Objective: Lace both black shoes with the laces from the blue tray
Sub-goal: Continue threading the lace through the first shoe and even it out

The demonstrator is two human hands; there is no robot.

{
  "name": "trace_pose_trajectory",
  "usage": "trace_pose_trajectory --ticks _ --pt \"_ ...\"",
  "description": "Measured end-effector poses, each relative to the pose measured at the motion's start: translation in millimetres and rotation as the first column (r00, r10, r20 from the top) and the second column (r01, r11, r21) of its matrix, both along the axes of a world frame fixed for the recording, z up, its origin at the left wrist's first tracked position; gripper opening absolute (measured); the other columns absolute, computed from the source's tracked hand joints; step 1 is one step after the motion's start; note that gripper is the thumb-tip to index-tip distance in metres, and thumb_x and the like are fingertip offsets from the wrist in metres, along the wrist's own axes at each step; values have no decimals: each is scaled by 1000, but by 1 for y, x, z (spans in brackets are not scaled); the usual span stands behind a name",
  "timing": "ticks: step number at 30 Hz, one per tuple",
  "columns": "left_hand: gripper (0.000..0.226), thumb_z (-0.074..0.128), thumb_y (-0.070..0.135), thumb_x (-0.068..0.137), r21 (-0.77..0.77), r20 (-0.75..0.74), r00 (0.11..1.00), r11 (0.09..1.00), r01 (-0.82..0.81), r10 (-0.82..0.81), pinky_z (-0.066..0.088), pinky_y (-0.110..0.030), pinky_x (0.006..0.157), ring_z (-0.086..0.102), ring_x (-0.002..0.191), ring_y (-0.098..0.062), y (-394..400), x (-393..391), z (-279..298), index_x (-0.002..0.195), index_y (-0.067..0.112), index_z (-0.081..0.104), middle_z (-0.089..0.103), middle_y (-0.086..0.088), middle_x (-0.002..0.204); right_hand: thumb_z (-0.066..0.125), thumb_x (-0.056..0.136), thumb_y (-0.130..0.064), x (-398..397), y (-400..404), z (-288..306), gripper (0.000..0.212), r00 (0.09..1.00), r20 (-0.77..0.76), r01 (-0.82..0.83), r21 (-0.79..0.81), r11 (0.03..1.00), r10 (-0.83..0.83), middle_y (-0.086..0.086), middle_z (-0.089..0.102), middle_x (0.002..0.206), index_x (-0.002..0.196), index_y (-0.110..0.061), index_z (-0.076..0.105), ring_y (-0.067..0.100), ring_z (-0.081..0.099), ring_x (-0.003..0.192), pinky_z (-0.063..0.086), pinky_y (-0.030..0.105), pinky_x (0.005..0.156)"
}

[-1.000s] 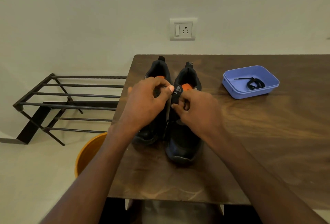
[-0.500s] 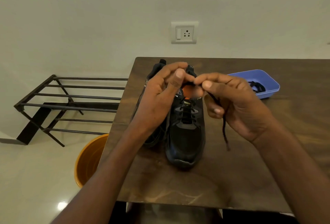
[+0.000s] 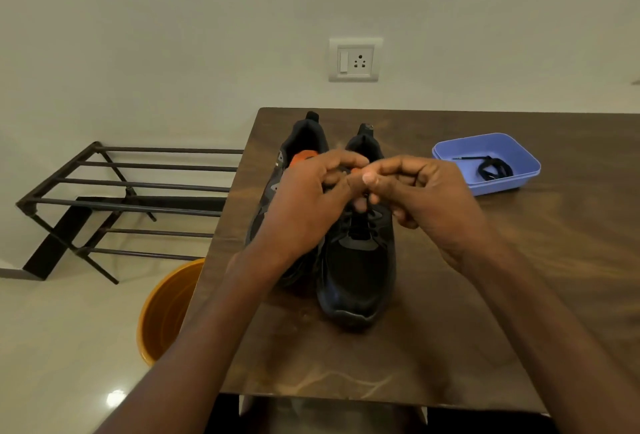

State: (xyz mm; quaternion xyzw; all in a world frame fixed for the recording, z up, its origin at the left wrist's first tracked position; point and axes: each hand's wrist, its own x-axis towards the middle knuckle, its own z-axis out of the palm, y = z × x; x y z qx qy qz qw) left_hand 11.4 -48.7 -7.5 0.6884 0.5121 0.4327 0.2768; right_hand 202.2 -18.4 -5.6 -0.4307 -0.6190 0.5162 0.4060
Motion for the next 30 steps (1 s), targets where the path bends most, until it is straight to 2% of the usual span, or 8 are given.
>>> trace_pose_trajectory --ticks 4,7,10,13,20,23,27,30 --pt "10 67 20 100 -16 -52 996 997 -77 76 51 -14 66 67 60 -9 3 -6 -7 102 19 77 71 3 65 75 92 -19 1 7 -10 10 981 -36 189 -14 982 -189 6 75 78 100 -12 78 7 59 61 45 20 51" --pt "10 68 23 98 17 -149 983 994 -108 110 53 -12 75 70 77 -2 2 -8 -11 104 22 77 74 9 79 76 92 -20 3 12 -18 9 948 -58 311 -30 950 -312 4 78 82 99 -15 78 5 63 68 48 20 56" --pt "22 61 25 102 149 -245 943 970 -191 224 53 -22 92 64 103 -4 8 -6 -16 122 21 70 70 9 111 75 93 -17 0 14 -21 7 960 -44 278 15 961 -277 5 78 84 100 -15 77 8 68 73 50 18 55" --pt "22 65 19 100 131 -301 907 955 -266 294 55 -31 94 65 105 -10 14 -8 -21 122 18 70 69 4 115 74 94 -12 -3 16 -25 9 964 21 262 83 961 -265 -1 78 86 102 -14 78 5 72 79 50 14 59" --pt "21 69 21 98 8 -346 911 972 -235 223 51 -6 75 65 84 2 23 -9 -34 118 25 74 73 11 95 75 92 -12 -8 21 -39 14 944 168 257 169 952 -285 -7 76 92 99 -23 78 7 72 87 62 27 78" --pt "21 65 17 100 1 -324 920 973 -232 220 55 -12 72 67 76 -3 24 -11 -32 117 25 76 72 9 84 71 94 -10 -8 21 -40 20 932 226 236 218 947 -285 -12 76 96 104 -25 79 2 71 91 61 25 81" --pt "29 59 16 103 -33 -340 924 980 -198 175 61 -23 81 70 83 -7 22 -12 -33 128 25 71 74 8 94 68 95 -9 -8 21 -41 22 923 226 265 215 940 -312 -12 76 94 100 -26 79 1 71 89 62 25 80" --pt "30 56 20 104 84 -403 888 975 -204 220 59 -32 89 64 100 -8 19 -11 -34 131 25 67 69 6 112 70 94 -8 -8 20 -37 19 937 155 279 201 939 -312 -7 76 93 103 -23 77 9 73 87 60 23 71"
